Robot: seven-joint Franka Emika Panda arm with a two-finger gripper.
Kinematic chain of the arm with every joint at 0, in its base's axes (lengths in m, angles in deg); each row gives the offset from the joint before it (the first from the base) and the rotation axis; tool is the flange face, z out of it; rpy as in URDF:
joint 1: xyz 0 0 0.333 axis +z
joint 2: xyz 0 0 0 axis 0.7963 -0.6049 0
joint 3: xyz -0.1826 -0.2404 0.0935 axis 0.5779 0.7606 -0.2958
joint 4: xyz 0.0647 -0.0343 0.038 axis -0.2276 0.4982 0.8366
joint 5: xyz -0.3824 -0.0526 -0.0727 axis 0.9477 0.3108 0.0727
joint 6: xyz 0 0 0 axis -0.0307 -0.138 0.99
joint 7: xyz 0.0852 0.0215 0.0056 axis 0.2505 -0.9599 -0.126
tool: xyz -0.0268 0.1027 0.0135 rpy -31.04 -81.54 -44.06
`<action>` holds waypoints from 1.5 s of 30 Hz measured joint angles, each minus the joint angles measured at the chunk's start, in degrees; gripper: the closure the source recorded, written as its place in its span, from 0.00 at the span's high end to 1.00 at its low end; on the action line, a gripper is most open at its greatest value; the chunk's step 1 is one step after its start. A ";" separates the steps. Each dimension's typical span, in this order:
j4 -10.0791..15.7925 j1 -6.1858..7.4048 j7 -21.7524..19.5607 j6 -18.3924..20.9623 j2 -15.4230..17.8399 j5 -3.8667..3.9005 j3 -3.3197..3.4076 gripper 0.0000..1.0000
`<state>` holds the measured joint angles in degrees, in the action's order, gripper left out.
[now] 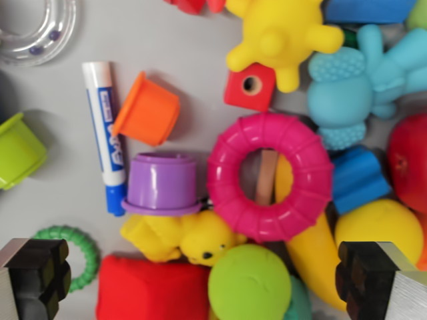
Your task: Pick an object from the bin
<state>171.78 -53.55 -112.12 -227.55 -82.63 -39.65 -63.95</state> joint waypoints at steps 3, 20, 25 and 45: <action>0.83 0.11 0.82 -1.48 -0.73 0.12 -0.13 1.00; 5.07 1.13 5.70 -11.35 -6.89 1.53 -0.82 1.00; 5.81 1.47 6.80 -14.09 -9.01 2.19 -0.94 1.00; 4.26 2.94 6.77 -21.94 -17.47 2.91 0.44 1.00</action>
<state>176.05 -50.61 -105.35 -249.49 -100.10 -36.74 -63.51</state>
